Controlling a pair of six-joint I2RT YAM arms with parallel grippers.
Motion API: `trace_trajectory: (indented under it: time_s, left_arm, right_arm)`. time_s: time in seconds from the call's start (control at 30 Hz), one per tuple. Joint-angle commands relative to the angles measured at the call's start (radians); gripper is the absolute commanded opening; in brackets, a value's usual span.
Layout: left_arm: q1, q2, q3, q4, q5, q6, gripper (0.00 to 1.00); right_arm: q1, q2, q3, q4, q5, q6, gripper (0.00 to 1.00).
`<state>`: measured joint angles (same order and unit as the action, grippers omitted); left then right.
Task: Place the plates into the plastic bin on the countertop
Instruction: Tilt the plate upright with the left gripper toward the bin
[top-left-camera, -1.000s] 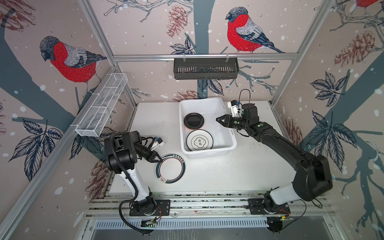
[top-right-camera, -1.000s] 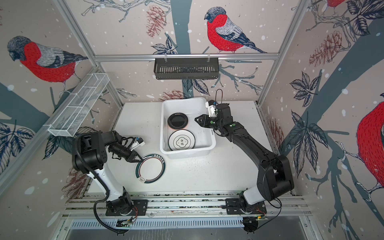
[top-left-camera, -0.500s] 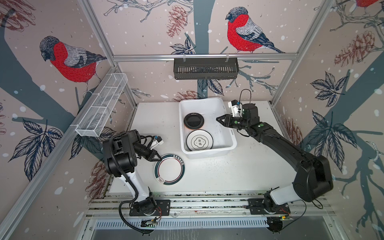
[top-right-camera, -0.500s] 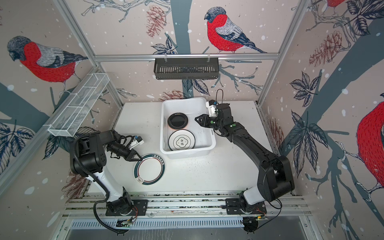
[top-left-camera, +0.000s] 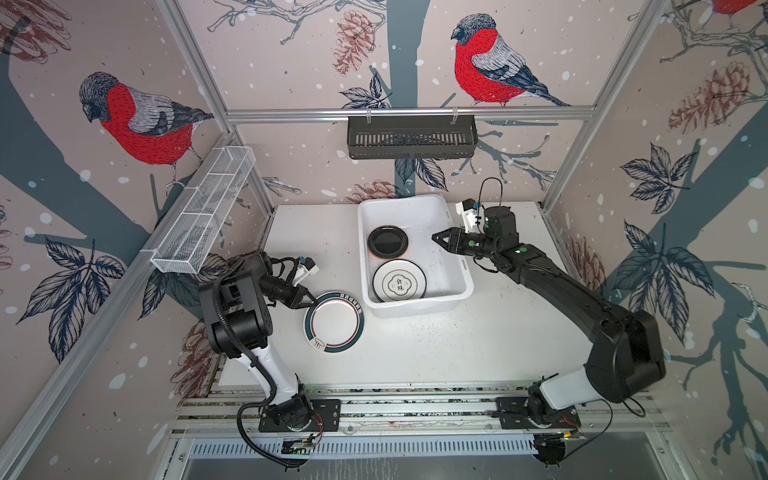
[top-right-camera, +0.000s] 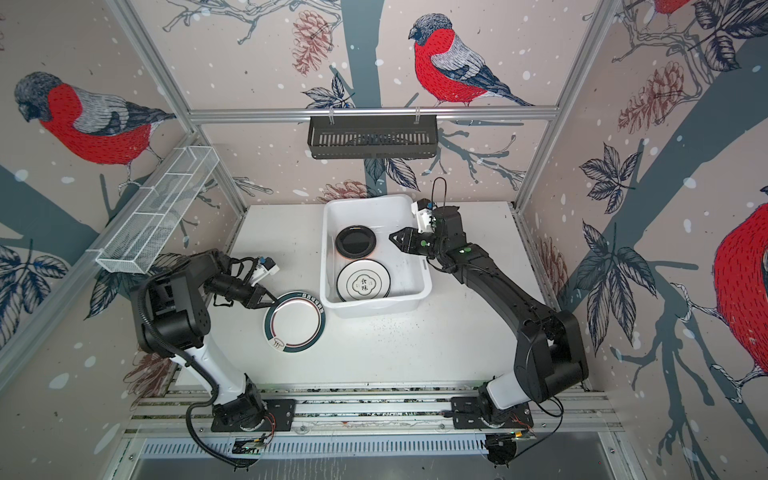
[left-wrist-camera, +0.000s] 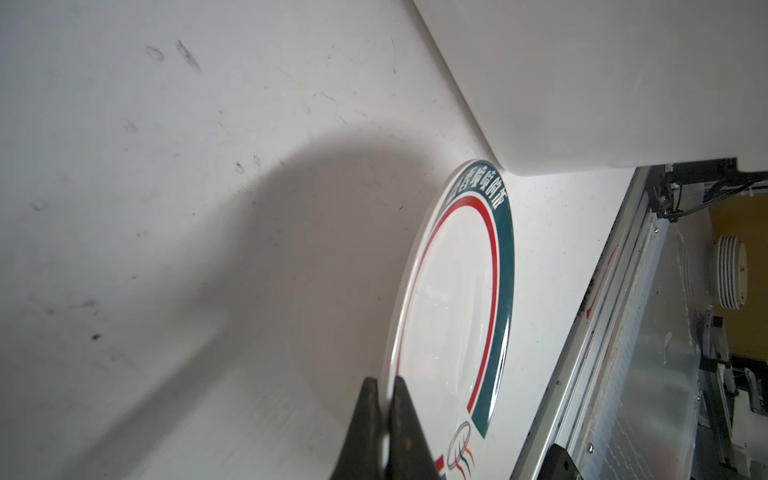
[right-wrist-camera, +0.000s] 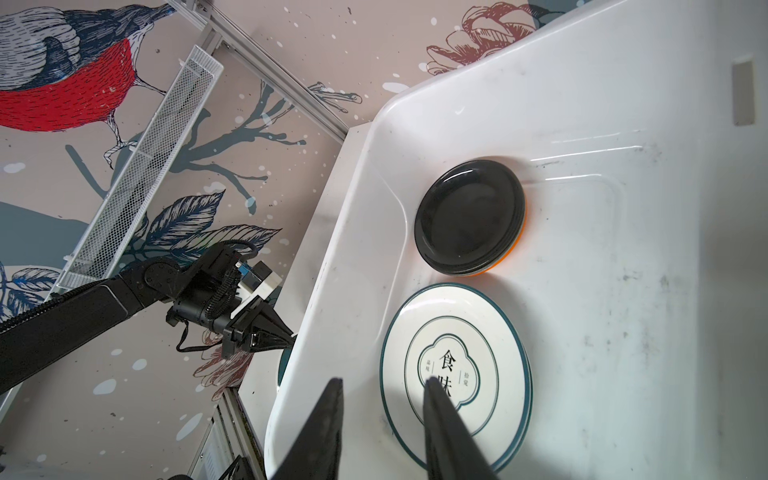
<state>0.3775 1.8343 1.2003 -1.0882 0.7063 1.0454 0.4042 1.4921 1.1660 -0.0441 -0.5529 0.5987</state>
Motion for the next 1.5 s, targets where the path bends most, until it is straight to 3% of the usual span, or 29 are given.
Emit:
trace_trajectory:
  time_s: [0.0,0.27,0.63,1.07,1.47]
  left_arm:
    - [0.004,-0.007,0.023,-0.020,0.053,-0.021,0.00]
    - [0.037,0.013,0.051,0.016,0.132,-0.114,0.00]
    - [0.168,0.117,0.143,-0.009,0.307,-0.214,0.00]
    - [0.184,0.112,0.129,0.016,0.464,-0.284,0.00]
    - [0.193,0.113,0.134,0.036,0.598,-0.332,0.00]
  right_arm:
    - [0.001,0.005,0.012,0.033,-0.014,0.005,0.35]
    - [0.000,0.008,0.014,0.029,-0.018,-0.001,0.35]
    - [-0.004,0.017,0.020,0.027,-0.025,-0.005,0.35]
    - [-0.001,0.036,0.029,0.030,-0.045,-0.005,0.36]
    - [0.070,0.117,0.104,-0.026,-0.052,-0.062,0.40]
